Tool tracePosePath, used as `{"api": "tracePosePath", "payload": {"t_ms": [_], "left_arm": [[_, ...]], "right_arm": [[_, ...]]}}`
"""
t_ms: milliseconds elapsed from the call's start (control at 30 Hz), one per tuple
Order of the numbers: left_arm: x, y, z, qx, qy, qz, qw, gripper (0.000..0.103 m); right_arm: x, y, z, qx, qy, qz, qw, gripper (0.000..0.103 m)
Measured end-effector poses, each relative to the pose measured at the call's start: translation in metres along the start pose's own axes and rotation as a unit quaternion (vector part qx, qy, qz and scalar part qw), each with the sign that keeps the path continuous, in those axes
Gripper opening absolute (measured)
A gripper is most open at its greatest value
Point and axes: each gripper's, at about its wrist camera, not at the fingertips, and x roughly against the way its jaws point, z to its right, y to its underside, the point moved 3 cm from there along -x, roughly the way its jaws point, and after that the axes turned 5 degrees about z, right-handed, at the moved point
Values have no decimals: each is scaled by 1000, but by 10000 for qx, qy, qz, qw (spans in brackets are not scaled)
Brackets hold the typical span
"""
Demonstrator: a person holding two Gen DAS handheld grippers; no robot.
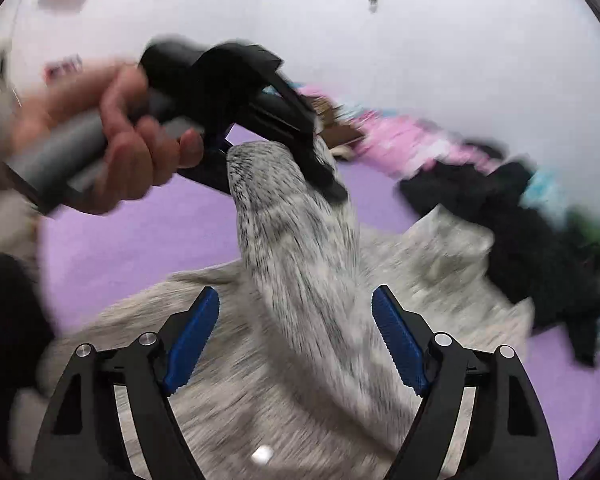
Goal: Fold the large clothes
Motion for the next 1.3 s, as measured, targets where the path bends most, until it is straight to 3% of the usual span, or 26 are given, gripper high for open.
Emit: {"api": "tracePosePath", "payload": {"t_ms": [67, 200, 267, 433, 600, 767, 867, 1033, 1100, 1133, 1200, 1300], "left_arm": [[5, 4, 1, -182, 34, 51, 9998, 16], [9, 19, 2, -635, 79, 216, 9977, 16], [8, 30, -1, -791, 67, 270, 9965, 16], [9, 47, -10, -1009, 61, 393, 9941, 16], [13, 48, -21, -1112, 168, 550, 9921, 16], [14, 50, -31, -1227, 399, 595, 9899, 16], [9, 50, -43, -1089, 500, 527, 9914, 17], [-2, 47, -65, -884, 473, 467, 9939, 17], [-3, 48, -63, -1005, 449, 425, 9930, 17], [-3, 48, -60, -1097, 432, 410, 9922, 17], [-1, 49, -54, -1288, 407, 402, 9900, 17], [1, 47, -52, -1351, 409, 405, 9892, 17]], "right_arm": [[13, 1, 28, -388, -300, -113, 9987, 81], [24, -8, 121, -1304, 316, -567, 9893, 86], [16, -16, 173, -1752, 911, -947, 9757, 86], [-41, -22, 265, -2759, 1769, -2136, 9203, 85], [-103, -21, 277, -2146, 2090, -3040, 9044, 79], [-138, -16, 279, -1390, 2378, -3482, 8960, 78], [-149, -4, 282, -1118, 2431, -3857, 8830, 77], [-160, 14, 291, -1205, 2413, -4161, 8684, 59], [-166, 19, 293, -1218, 2341, -4255, 8656, 51], [-169, 21, 292, -1169, 2320, -4318, 8638, 40], [-171, 19, 293, -1121, 2323, -4360, 8622, 29], [-163, 7, 302, -1106, 2572, -4225, 8620, 20]]}}
